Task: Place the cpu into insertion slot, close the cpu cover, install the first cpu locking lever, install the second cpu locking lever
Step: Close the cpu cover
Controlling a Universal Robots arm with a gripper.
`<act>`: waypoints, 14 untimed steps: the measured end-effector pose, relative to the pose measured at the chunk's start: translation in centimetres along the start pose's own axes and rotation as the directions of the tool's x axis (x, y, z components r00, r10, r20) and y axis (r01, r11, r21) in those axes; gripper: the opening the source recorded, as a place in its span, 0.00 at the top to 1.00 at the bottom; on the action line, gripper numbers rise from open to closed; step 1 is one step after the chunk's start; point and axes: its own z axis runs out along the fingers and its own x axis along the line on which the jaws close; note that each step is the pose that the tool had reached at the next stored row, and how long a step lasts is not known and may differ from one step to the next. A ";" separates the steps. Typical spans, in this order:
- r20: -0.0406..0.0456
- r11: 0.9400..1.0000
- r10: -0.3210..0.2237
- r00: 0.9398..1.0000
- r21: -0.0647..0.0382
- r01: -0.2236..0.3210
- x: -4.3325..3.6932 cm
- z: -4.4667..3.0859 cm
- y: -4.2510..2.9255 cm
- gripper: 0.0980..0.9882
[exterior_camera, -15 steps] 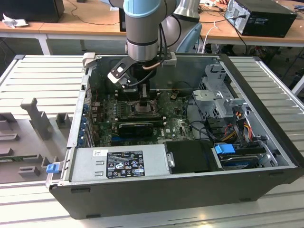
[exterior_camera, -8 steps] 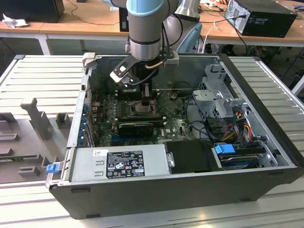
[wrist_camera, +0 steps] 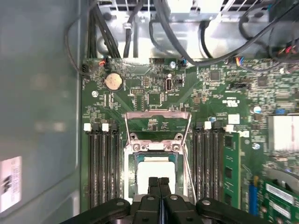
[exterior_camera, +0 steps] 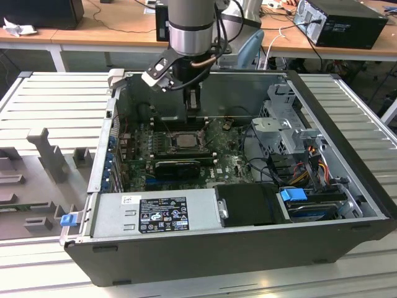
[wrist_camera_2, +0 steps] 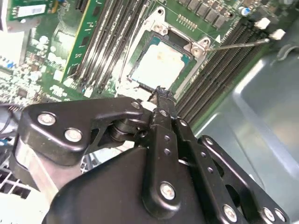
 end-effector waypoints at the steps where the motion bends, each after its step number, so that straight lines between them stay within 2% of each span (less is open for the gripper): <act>1: 0.000 1.000 0.000 1.000 0.000 0.000 0.00 -0.45 0.03 0.99; 4: 0.000 1.000 0.000 1.000 0.002 0.000 0.01 -0.55 0.37 0.99; 7: 0.000 1.000 0.000 1.000 0.011 0.000 0.02 -0.47 1.98 0.99; 8: 0.000 1.000 0.000 1.000 0.011 0.000 0.03 -0.44 2.40 0.99; 10: 0.002 1.000 0.002 1.000 0.011 -0.002 0.02 -0.41 2.73 0.99; 14: 0.002 1.000 0.002 1.000 0.012 -0.002 0.04 -0.17 4.67 0.99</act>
